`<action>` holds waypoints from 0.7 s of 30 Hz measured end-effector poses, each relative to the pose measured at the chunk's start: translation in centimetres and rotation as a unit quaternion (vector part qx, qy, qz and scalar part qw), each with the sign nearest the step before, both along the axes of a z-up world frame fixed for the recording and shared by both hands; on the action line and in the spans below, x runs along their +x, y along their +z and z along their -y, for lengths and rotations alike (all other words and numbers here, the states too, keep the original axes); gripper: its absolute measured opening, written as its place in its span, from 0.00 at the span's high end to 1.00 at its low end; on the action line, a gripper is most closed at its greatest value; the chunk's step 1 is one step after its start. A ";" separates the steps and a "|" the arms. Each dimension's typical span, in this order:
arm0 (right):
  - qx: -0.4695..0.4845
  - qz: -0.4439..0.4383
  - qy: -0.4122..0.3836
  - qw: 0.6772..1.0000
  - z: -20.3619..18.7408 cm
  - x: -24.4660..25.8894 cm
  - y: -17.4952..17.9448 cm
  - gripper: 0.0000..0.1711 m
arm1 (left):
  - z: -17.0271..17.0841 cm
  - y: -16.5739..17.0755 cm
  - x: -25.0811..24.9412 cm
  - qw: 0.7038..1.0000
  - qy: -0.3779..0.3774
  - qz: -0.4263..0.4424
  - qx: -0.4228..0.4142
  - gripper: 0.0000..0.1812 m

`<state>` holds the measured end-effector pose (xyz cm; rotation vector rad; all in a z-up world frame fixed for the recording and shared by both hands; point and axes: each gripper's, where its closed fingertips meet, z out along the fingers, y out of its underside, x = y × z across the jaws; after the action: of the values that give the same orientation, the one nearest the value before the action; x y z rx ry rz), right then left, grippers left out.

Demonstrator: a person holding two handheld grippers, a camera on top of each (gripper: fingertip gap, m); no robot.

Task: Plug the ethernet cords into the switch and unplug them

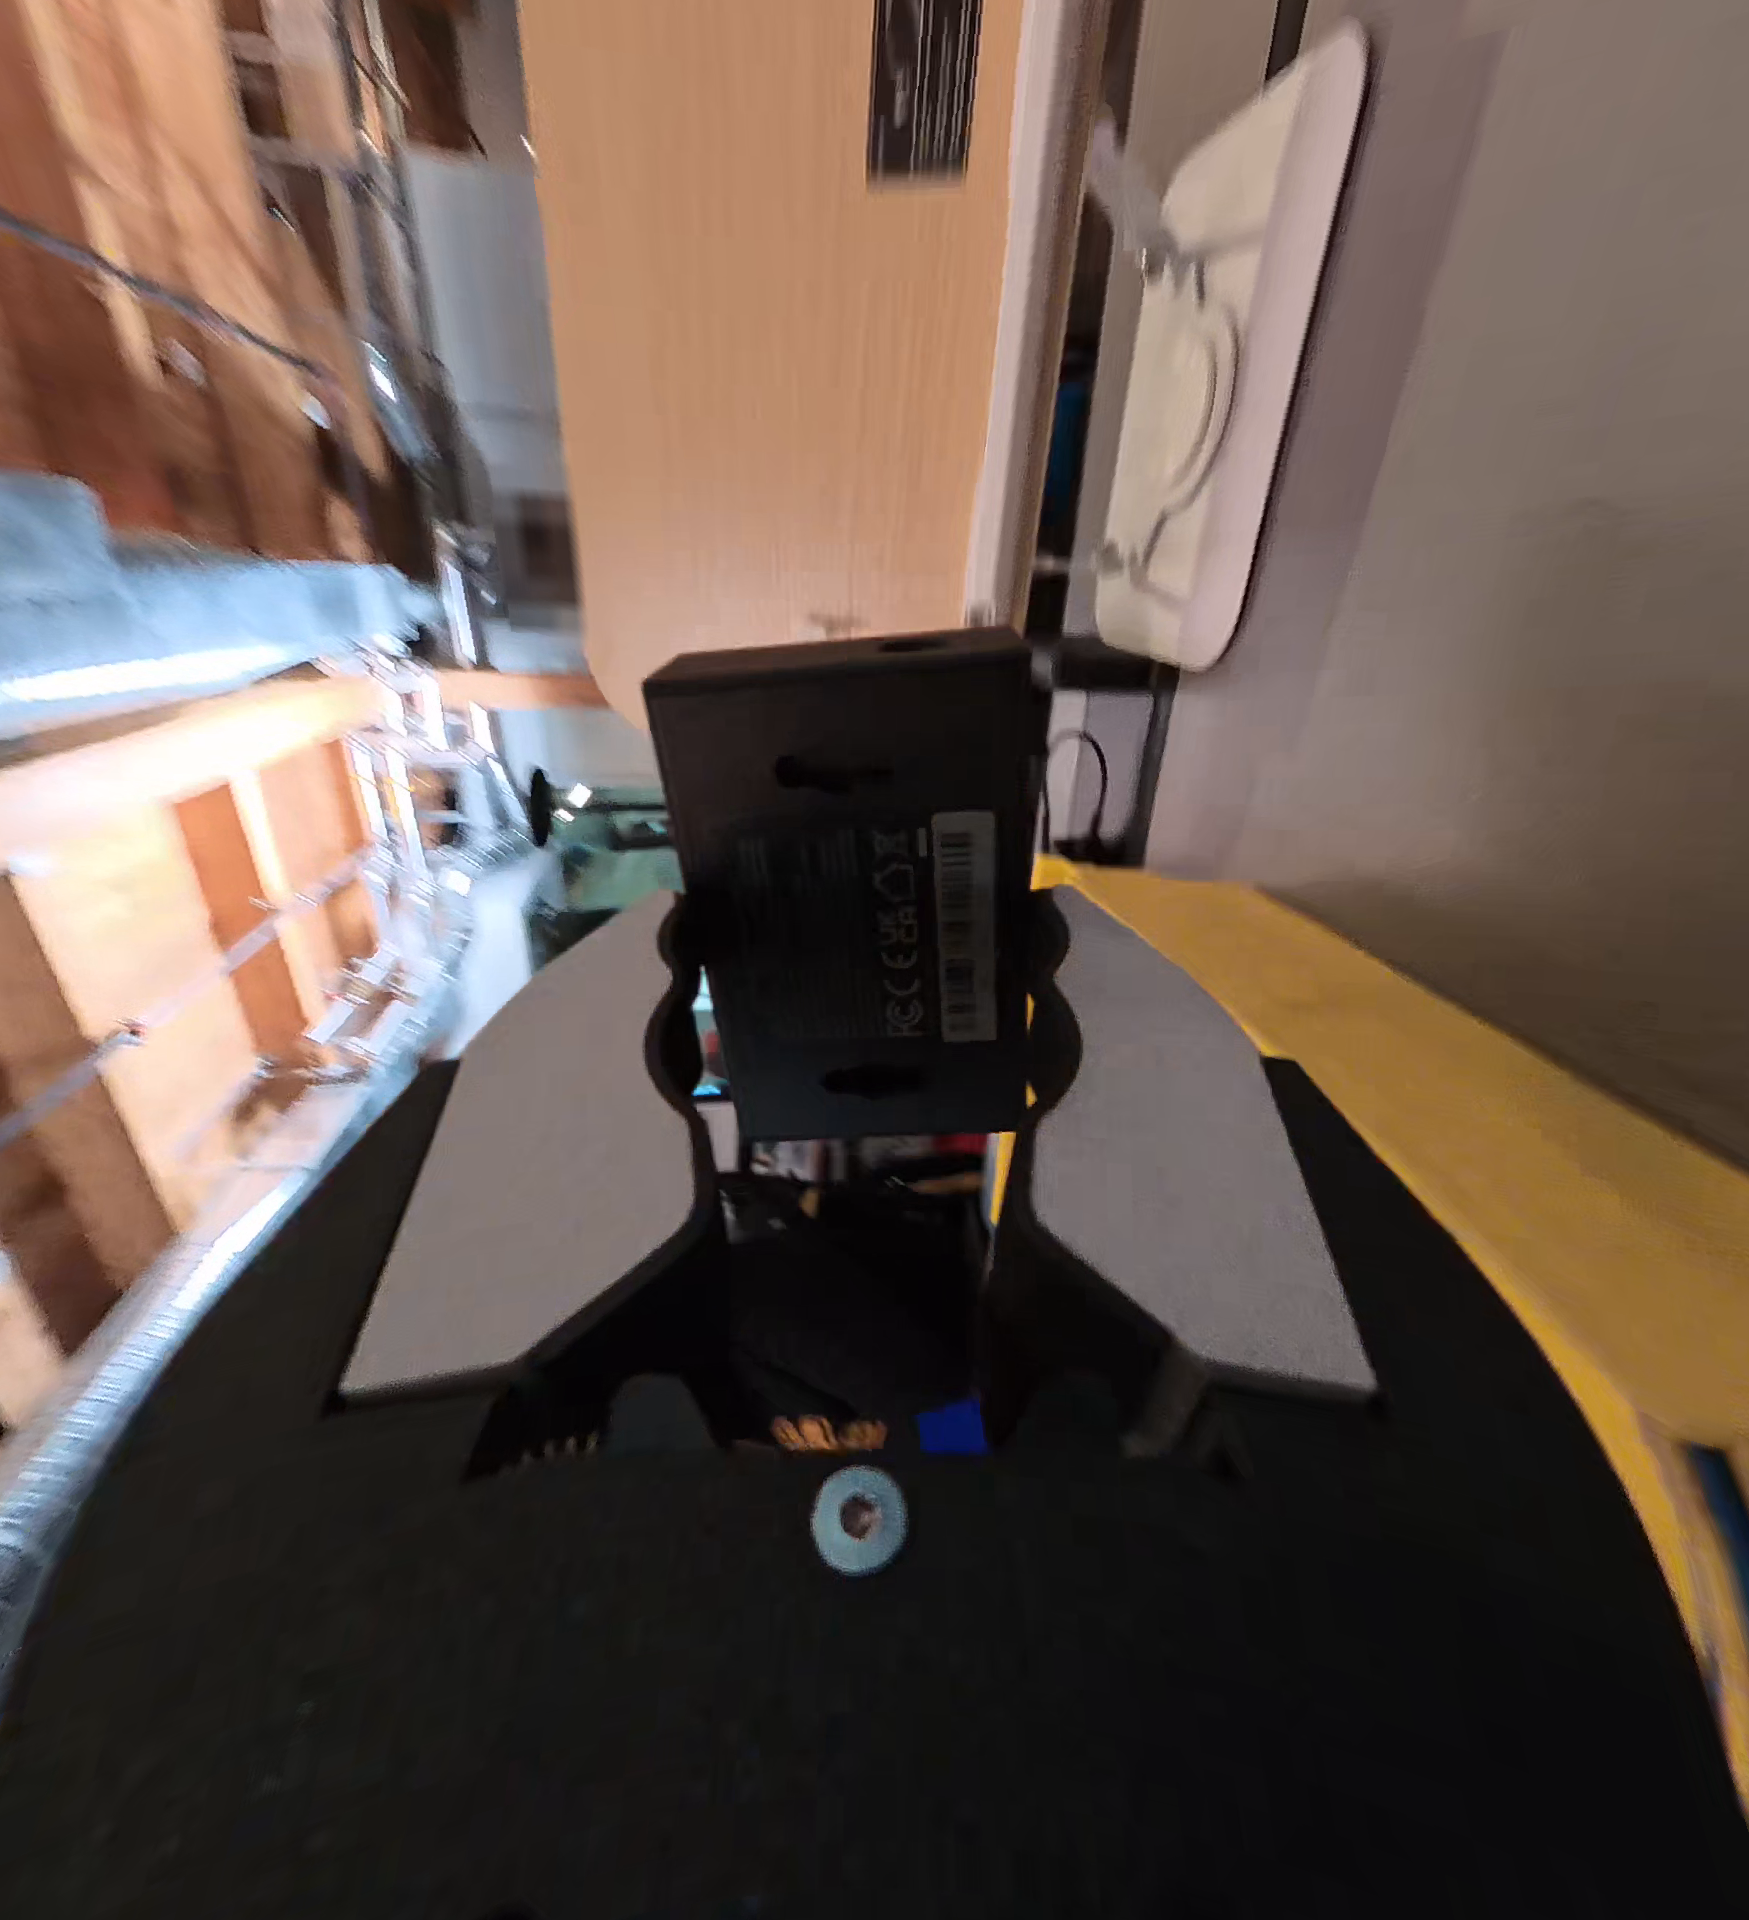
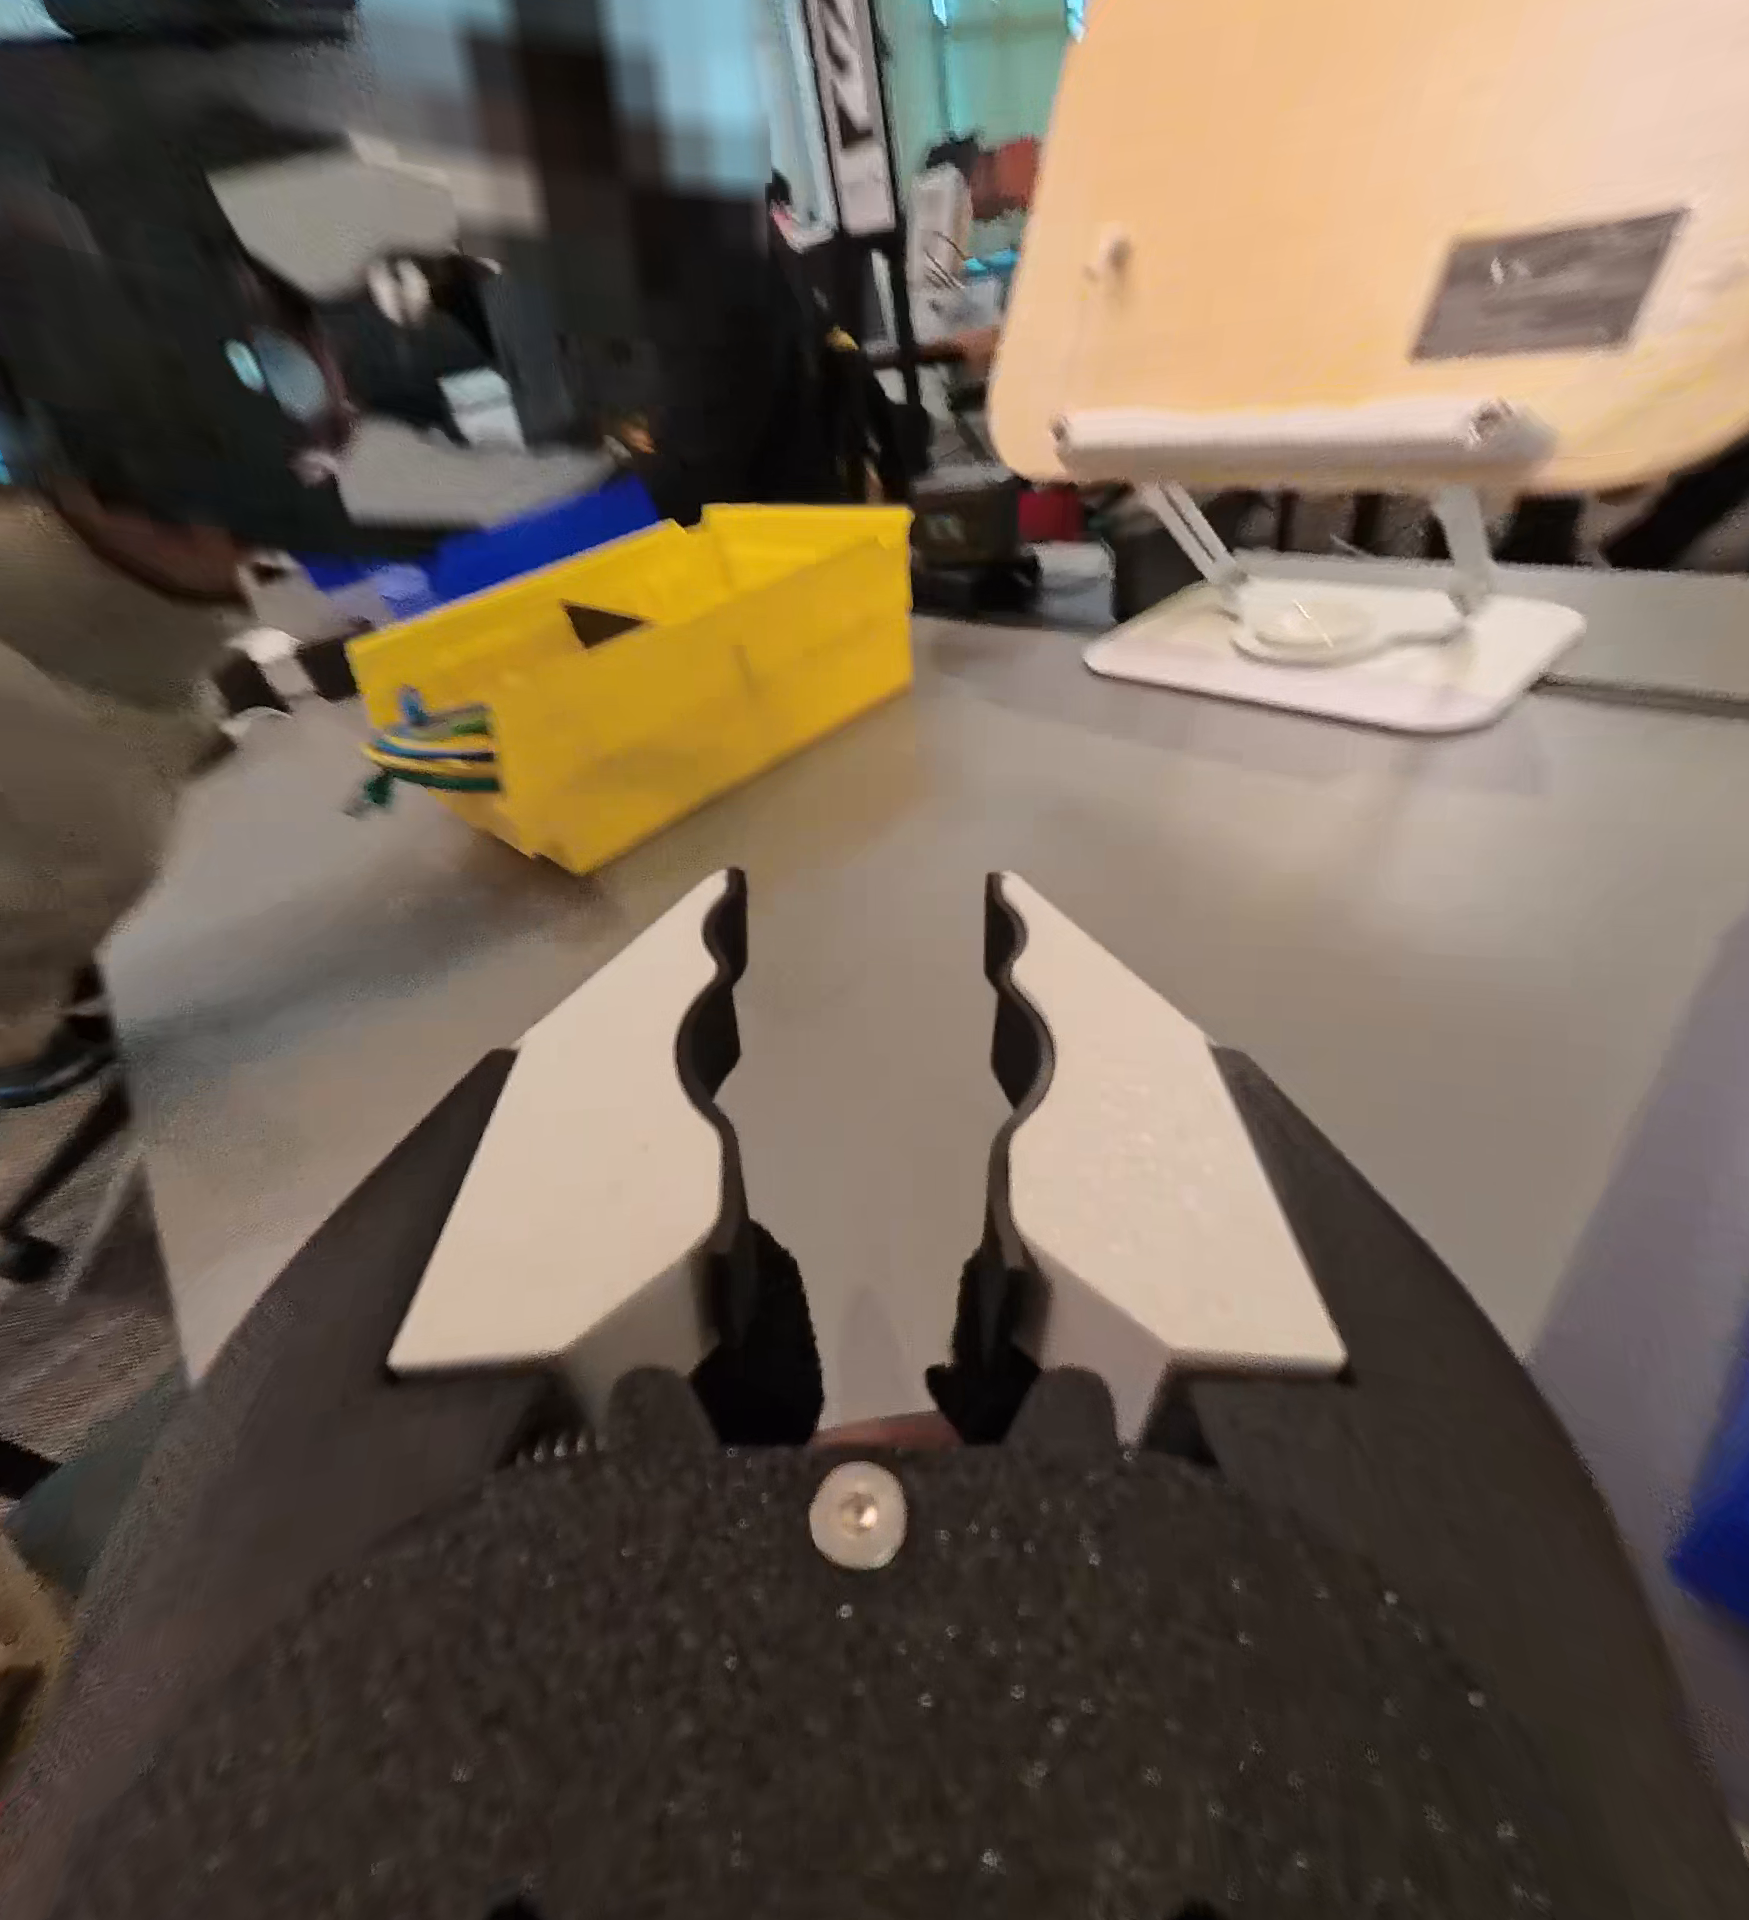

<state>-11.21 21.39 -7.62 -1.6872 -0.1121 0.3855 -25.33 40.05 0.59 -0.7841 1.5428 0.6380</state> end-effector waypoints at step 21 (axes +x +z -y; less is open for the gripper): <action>-0.025 0.048 0.158 0.986 -4.2 -6.6 -0.1 0.85 | 13.5 -8.6 6.1 0.987 -0.108 -0.028 -0.118 0.69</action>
<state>-17.86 25.62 -7.75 -1.7410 -0.4480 0.5460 -19.23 26.60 -8.04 -0.7668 1.7474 0.3236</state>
